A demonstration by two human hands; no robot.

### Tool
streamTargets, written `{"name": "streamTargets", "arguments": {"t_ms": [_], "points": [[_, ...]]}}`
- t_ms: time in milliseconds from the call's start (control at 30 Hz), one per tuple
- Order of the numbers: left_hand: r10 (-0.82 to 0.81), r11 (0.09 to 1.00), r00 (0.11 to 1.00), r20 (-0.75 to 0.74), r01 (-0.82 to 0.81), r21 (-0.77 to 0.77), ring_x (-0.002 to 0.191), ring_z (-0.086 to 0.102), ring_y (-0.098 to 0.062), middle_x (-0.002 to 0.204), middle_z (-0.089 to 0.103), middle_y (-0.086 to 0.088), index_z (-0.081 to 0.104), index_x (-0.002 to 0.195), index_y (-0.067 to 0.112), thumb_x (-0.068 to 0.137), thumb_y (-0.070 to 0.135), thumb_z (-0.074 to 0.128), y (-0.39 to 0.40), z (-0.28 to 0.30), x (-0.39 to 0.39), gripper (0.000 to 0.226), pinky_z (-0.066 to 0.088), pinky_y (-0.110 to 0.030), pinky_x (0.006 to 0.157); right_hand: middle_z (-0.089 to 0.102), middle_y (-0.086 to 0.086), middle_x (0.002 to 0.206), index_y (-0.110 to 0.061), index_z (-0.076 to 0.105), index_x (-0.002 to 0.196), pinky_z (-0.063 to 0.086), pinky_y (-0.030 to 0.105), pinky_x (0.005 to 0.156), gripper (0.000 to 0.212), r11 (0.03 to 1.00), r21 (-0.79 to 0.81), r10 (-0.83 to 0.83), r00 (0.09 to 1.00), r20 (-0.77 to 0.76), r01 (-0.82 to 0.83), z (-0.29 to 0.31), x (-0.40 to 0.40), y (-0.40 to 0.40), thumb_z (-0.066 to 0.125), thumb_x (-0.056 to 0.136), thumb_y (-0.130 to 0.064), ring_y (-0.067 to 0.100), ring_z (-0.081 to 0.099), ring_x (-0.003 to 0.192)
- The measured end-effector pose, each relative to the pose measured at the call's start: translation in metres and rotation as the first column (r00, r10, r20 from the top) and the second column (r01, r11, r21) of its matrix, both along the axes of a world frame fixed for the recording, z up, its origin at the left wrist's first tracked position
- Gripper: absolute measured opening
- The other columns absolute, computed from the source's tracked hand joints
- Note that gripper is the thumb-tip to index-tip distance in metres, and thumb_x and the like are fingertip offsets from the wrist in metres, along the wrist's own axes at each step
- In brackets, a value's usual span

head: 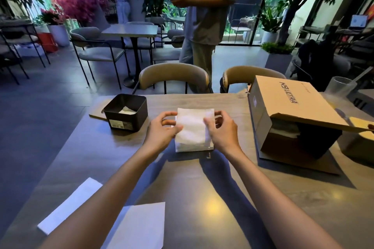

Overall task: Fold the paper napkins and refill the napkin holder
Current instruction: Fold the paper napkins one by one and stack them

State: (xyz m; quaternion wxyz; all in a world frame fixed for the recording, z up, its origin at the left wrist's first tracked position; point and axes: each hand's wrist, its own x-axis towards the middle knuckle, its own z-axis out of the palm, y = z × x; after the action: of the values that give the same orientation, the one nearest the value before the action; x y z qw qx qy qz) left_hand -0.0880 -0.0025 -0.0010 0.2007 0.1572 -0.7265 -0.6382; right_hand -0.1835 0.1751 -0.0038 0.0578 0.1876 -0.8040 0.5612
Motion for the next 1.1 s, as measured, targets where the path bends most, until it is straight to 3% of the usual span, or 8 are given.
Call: {"name": "streamTargets", "arguments": {"t_ms": [133, 467, 600, 667, 733, 933, 1033, 1100], "points": [[0.048, 0.988, 0.998, 0.038, -0.042, -0.148, 0.096, 0.067, -0.009, 0.104, 0.068, 0.006, 0.061, 0.118, 0.035, 0.085, 0.013, 0.077, -0.017, -0.013, -0.029, 0.043, 0.058, -0.025, 0.072, 0.063, -0.018, 0.089, -0.034, 0.056, 0.1, 0.045, 0.013, 0.066, 0.017, 0.999, 0.029, 0.018, 1.0, -0.002, -0.018, -0.004, -0.023, -0.016, 0.071, 0.092, -0.028, -0.001, 0.061, 0.082], [0.085, 0.89, 0.99, 0.116, -0.023, -0.456, 0.082, 0.063, -0.013, 0.123, 0.048, 0.0, 0.054, 0.129, 0.04, 0.084, 0.019, 0.073, -0.02, -0.049, -0.038, 0.053, 0.054, -0.032, 0.082, 0.061, 0.005, 0.104, -0.019, 0.06, 0.116, 0.05, 0.041, 0.087, 0.03, 0.917, 0.39, -0.014, 0.985, -0.171, 0.081, -0.034, -0.042, -0.026, 0.071, 0.09, -0.027, 0.026, 0.057, 0.1], [0.065, 0.656, 0.99, 0.128, 0.054, -0.752, 0.118, 0.05, -0.022, 0.138, 0.041, 0.002, 0.058, 0.132, 0.038, 0.097, 0.036, 0.057, -0.012, -0.043, -0.029, 0.034, 0.034, -0.037, 0.098, 0.064, 0.003, 0.119, -0.022, 0.064, 0.127, 0.041, 0.04, 0.095, 0.031, 0.88, 0.451, 0.052, 0.917, -0.395, 0.145, -0.036, -0.039, -0.024, 0.061, 0.097, -0.029, 0.026, 0.055, 0.113], [0.092, 0.487, 0.97, 0.225, 0.153, -0.86, 0.129, 0.036, -0.021, 0.148, 0.04, 0.008, 0.053, 0.137, 0.041, 0.101, 0.052, 0.042, -0.009, -0.042, -0.026, 0.039, 0.021, -0.036, 0.095, 0.067, -0.004, 0.123, -0.028, 0.068, 0.122, 0.03, 0.039, 0.097, 0.027, 0.818, 0.564, 0.112, 0.928, -0.356, 0.118, -0.036, -0.039, -0.023, 0.052, 0.102, -0.035, 0.023, 0.051, 0.122], [0.107, 0.438, 0.946, 0.305, 0.23, -0.869, 0.131, 0.03, -0.021, 0.151, 0.039, 0.01, 0.047, 0.142, 0.042, 0.1, 0.06, 0.035, -0.008, -0.04, -0.023, 0.047, 0.02, -0.039, 0.096, 0.064, -0.01, 0.131, -0.032, 0.066, 0.127, 0.023, 0.038, 0.099, 0.032, 0.752, 0.657, 0.152, 0.956, -0.251, 0.053, -0.036, -0.038, -0.02, 0.044, 0.104, -0.041, 0.019, 0.044, 0.132], [0.073, 0.576, 0.958, 0.277, 0.186, -0.796, 0.121, 0.047, -0.018, 0.129, 0.055, 0.005, 0.061, 0.126, 0.034, 0.096, 0.056, 0.051, -0.002, -0.015, 0.006, 0.038, 0.031, -0.038, 0.098, 0.059, 0.0, 0.134, -0.026, 0.06, 0.134, 0.029, 0.04, 0.099, 0.036, 0.832, 0.551, 0.187, 0.903, -0.387, 0.064, -0.016, -0.007, -0.014, 0.054, 0.102, -0.039, 0.022, 0.048, 0.128], [-0.223, 0.739, 0.923, 0.313, 0.369, -0.563, 0.084, 0.063, -0.002, 0.09, 0.068, 0.014, 0.07, 0.094, 0.032, 0.09, 0.05, 0.067, -0.022, -0.003, 0.049, 0.019, 0.048, -0.024, 0.073, 0.06, 0.003, 0.132, -0.024, 0.064, 0.13, 0.031, 0.043, 0.1, 0.035, 0.854, 0.52, 0.235, 0.872, -0.43, 0.027, -0.006, 0.031, -0.021, 0.06, 0.098, -0.036, 0.024, 0.05, 0.126], [-0.393, 0.71, 0.814, 0.427, 0.564, -0.422, 0.08, 0.064, 0.001, 0.085, 0.07, 0.017, 0.071, 0.087, 0.033, 0.081, 0.05, 0.077, -0.033, -0.001, 0.083, 0.018, 0.052, -0.019, 0.07, 0.061, 0.003, 0.13, -0.023, 0.067, 0.125, 0.031, 0.044, 0.103, 0.032, 0.851, 0.524, 0.288, 0.864, -0.412, -0.035, -0.002, 0.057, -0.028, 0.063, 0.096, -0.036, 0.025, 0.049, 0.128]]}}
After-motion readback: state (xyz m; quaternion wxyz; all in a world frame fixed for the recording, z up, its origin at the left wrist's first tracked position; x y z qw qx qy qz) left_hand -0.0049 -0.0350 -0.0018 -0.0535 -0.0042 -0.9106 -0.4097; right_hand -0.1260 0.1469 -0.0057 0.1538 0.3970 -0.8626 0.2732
